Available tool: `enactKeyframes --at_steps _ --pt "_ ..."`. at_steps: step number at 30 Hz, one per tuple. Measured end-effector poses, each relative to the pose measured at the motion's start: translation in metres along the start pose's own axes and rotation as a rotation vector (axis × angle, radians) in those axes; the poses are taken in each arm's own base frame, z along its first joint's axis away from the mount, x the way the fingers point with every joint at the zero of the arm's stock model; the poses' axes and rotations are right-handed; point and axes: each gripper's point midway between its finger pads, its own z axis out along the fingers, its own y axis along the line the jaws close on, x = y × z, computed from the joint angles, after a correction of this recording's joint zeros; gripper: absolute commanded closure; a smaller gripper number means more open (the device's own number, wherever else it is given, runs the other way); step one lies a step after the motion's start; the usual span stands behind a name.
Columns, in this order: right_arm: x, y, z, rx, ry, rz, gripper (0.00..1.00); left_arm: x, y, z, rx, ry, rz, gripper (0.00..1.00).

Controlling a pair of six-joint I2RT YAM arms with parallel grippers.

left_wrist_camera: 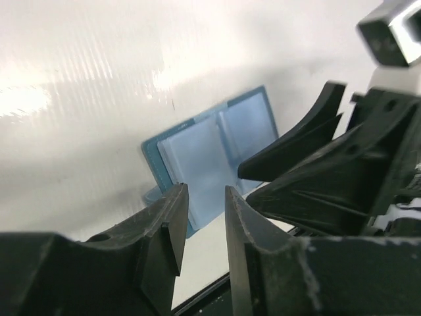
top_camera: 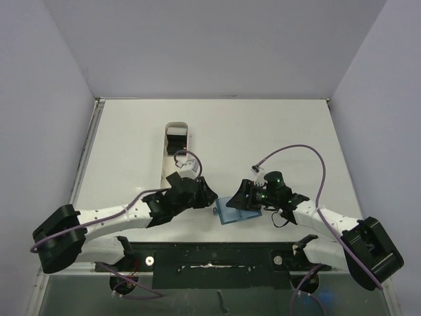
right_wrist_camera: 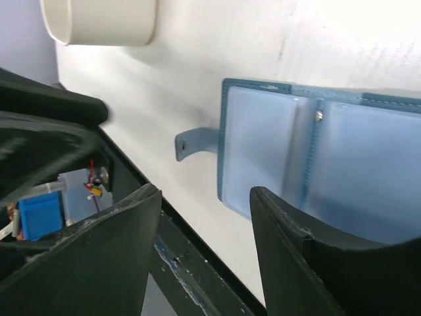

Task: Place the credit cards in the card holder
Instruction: Turn over the card slot in the card holder.

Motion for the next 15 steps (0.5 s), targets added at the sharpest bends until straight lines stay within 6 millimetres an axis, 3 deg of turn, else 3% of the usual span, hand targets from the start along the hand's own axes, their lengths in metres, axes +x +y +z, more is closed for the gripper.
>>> enactKeyframes --at_steps 3,9,15 --pt "0.001 -0.007 -0.002 0.049 0.008 -0.007 0.43 -0.026 0.0 -0.014 -0.022 -0.059 0.027 0.64" --pt "-0.016 0.0 -0.016 0.098 -0.048 -0.074 0.43 -0.077 0.025 -0.026 -0.192 -0.1 0.137 0.6" --pt "-0.032 0.007 -0.033 0.14 -0.121 -0.145 0.43 -0.145 0.04 -0.043 -0.322 -0.145 0.339 0.6"
